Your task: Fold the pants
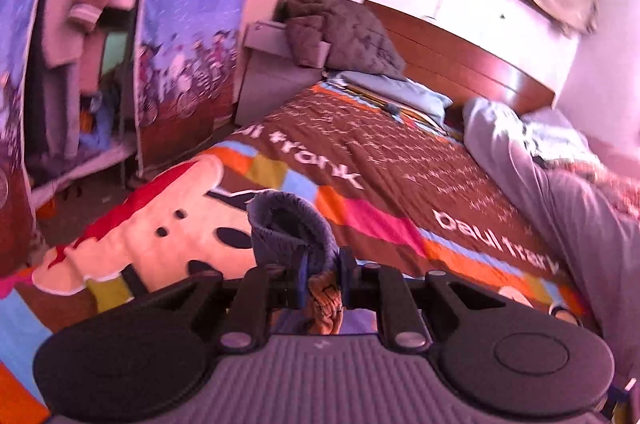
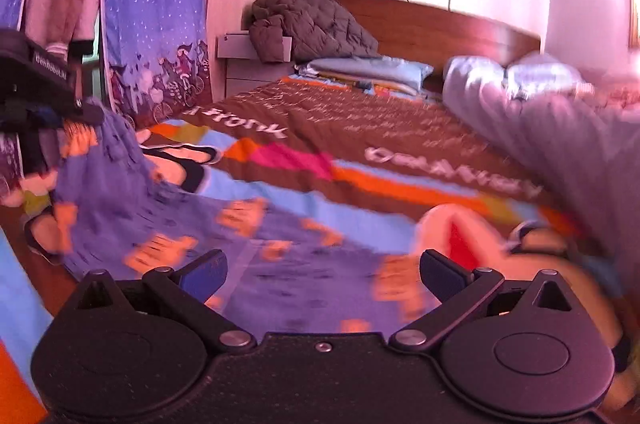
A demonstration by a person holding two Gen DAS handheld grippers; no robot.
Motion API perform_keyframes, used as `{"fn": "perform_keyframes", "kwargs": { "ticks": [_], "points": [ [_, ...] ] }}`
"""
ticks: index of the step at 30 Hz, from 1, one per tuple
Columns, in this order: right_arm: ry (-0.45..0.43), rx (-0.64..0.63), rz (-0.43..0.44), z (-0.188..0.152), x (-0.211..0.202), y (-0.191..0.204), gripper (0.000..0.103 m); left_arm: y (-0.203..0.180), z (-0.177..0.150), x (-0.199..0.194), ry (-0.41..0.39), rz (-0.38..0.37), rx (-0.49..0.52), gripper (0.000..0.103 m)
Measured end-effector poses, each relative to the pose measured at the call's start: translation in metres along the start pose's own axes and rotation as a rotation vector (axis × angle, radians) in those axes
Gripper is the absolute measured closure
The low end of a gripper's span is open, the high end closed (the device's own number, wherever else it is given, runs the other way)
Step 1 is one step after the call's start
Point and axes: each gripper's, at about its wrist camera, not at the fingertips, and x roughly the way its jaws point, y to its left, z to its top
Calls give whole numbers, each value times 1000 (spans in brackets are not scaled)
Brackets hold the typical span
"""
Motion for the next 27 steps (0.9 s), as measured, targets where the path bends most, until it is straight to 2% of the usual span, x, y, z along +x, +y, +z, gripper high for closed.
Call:
{"fn": "perform_keyframes", "kwargs": {
  "ticks": [3,5,10,13,17,19,20,22,25,27],
  "points": [
    [2,-166,-79,0,-3,-30,1,-42,-3,-4,17,-14,73,87],
    [-17,-194,-109,-1,-5,-54,1,-75,-7,-8,16,-21,145,87],
    [-52,27,-129,-2,-15,-121,1,-155,-24,-19,2,-61,290,87],
    [-93,80,-179,-2,-25,-152,1,-191,-43,-19,34,-96,331,87],
    [-74,176,-214,-12,-33,-192,1,-233,-81,1,182,-155,396,85],
    [-96,231,-223,-17,-41,-209,1,-245,-101,19,277,-192,448,79],
    [-101,252,-232,-19,-44,-217,1,-250,-112,27,335,-206,453,76],
    [-94,293,-253,-24,-49,-230,1,-253,-125,38,436,-214,413,76],
    [-79,365,-264,-29,-49,-245,1,-240,-124,35,494,-239,324,71],
    [-81,403,-255,-32,-51,-248,1,-228,-119,27,487,-248,306,54]
  ]
}}
